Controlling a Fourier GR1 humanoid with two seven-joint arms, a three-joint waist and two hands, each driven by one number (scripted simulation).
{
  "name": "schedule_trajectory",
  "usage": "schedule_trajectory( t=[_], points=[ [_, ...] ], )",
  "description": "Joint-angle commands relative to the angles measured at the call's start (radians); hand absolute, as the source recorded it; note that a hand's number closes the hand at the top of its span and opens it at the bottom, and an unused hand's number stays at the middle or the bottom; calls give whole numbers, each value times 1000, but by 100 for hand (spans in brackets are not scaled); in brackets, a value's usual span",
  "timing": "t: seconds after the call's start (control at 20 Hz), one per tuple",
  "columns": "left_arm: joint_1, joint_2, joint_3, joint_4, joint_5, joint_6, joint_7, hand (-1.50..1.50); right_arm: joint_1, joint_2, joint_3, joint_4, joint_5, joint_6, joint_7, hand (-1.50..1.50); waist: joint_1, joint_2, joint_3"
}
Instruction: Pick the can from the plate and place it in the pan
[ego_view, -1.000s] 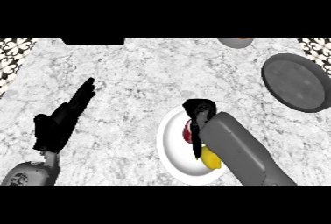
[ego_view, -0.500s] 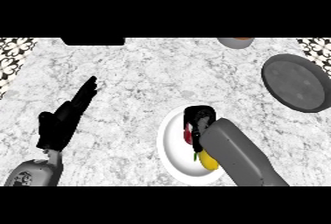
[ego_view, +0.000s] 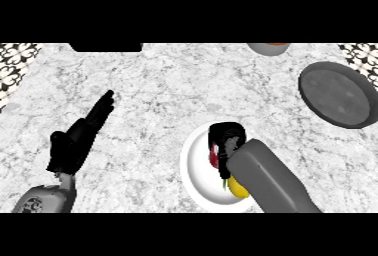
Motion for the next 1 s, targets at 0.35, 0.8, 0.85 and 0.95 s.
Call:
schedule_trajectory(
  t=[0.35, 0.8, 0.85, 0.95],
  points=[
    [7, 17, 43, 15, 6, -16, 0, 0, -38, -27, -162, -151, 221, -476, 166, 150, -29, -4, 3],
    [12, 11, 41, 22, 7, -30, -29, 0, -77, -77, -96, -307, 594, -807, 313, 150, -8, 2, 2],
    [17, 3, 21, -47, -1, -22, 15, 0, -56, -56, -93, -330, 609, -824, 328, 150, -3, 0, 3],
    [22, 17, 33, -11, -7, -34, -9, 0, -1, -40, -83, -323, 679, -902, 352, 150, -2, 4, 3]
  ],
)
